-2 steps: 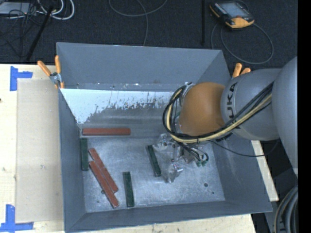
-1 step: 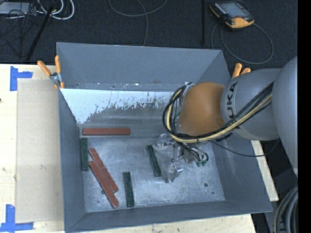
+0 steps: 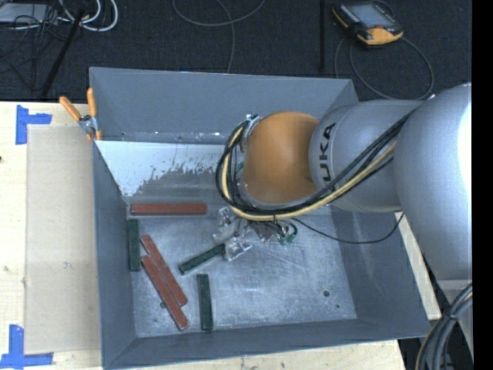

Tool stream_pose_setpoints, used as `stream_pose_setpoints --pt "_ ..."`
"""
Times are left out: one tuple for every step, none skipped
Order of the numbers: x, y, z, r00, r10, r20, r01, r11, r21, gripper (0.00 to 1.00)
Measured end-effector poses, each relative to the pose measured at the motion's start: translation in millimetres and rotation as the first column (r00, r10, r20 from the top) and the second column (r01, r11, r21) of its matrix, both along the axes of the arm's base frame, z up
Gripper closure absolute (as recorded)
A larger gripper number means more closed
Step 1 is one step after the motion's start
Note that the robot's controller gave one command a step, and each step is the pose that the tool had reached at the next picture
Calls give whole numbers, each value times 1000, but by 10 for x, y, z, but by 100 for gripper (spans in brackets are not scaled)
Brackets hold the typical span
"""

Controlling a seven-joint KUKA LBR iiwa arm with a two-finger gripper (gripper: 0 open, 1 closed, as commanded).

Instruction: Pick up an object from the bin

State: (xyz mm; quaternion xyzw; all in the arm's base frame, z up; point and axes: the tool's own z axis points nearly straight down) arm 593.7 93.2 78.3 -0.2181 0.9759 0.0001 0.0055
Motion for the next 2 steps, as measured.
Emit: stream_pose_setpoints --pt "0 0 0 1000 0 0 0 1000 0 100" --pt "-33 286 1370 940 342 -5 -342 940 -2 100"
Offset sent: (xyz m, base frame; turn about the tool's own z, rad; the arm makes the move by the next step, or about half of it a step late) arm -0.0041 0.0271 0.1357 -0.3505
